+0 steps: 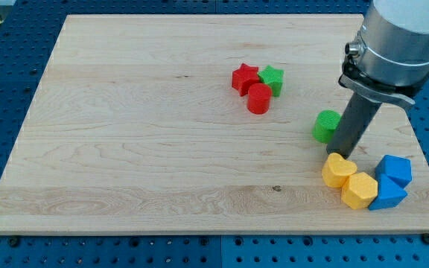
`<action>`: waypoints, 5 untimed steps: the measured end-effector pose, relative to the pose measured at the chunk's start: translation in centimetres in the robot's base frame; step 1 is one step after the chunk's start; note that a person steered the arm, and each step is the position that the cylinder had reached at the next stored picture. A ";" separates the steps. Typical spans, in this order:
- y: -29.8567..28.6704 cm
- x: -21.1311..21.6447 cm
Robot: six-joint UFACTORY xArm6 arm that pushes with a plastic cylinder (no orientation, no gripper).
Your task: Keep the green circle at the bottom of the green star
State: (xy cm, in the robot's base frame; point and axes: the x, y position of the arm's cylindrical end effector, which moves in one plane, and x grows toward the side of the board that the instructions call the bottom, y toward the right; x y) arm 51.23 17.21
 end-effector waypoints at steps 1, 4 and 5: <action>1.8 0.1; 2.4 0.3; 2.4 0.2</action>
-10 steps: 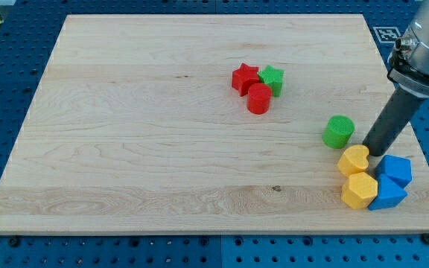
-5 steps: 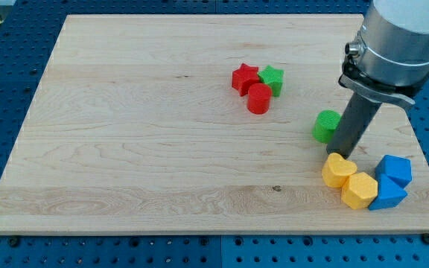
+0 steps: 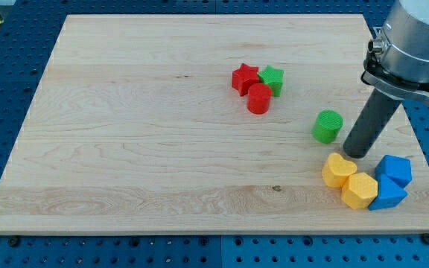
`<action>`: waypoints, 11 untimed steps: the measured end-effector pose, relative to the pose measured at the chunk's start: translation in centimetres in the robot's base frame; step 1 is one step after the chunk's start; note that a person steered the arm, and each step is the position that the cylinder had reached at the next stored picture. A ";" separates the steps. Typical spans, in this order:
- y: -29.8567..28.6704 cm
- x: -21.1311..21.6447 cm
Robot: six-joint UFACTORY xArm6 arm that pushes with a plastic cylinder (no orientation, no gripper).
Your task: Keep the green circle at the bottom of the green star
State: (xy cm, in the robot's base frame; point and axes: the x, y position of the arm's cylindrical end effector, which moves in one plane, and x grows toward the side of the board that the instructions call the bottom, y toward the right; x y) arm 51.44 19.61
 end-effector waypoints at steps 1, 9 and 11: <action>0.0 0.0; -4.8 -5.3; -7.2 -7.4</action>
State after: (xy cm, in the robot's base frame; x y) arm 44.01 12.38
